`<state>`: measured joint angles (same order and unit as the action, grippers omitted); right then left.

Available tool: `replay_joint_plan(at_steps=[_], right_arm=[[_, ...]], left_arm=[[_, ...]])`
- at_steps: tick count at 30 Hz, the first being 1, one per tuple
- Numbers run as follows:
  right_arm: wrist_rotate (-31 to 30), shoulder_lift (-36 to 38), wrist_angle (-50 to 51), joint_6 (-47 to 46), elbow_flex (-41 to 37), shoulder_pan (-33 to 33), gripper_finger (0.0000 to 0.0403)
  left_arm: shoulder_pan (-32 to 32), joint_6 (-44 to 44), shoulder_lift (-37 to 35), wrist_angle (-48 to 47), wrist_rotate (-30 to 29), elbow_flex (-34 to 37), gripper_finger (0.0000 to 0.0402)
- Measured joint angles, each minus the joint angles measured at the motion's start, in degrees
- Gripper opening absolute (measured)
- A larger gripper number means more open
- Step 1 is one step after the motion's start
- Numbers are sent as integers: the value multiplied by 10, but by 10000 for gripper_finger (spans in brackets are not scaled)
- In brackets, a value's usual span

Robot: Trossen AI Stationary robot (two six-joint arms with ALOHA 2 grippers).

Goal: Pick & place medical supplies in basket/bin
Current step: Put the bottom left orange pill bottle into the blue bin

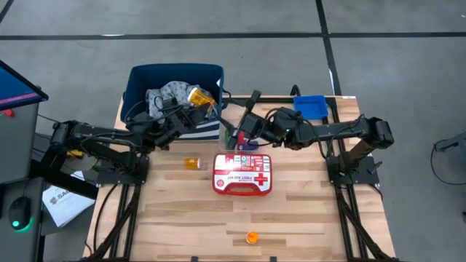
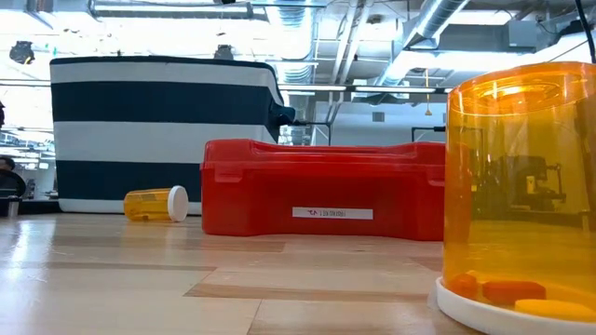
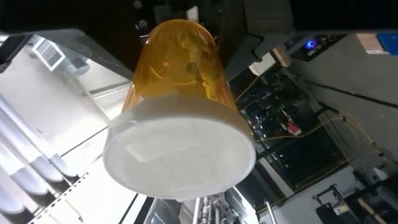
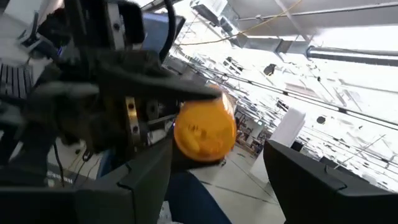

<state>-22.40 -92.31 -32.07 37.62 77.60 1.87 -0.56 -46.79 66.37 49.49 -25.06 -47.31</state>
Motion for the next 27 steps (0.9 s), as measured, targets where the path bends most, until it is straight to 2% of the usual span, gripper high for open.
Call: replay_joint_plan(at_steps=[7,13,18,23,27], right_arm=[[25,0,21,69,0,-18,250],[31,0,21,134,0,-24,249],[31,0,21,233,0,-22,249],[94,0,22,259,0,-23,249],[104,0,22,292,0,-23,249]], left_arm=[[0,-22,0,15,-2,0,176],[0,-61,0,16,-36,0,176],[0,-89,0,6,-65,0,176],[0,-96,0,-4,-66,1,176],[0,-104,0,-11,-66,1,176]])
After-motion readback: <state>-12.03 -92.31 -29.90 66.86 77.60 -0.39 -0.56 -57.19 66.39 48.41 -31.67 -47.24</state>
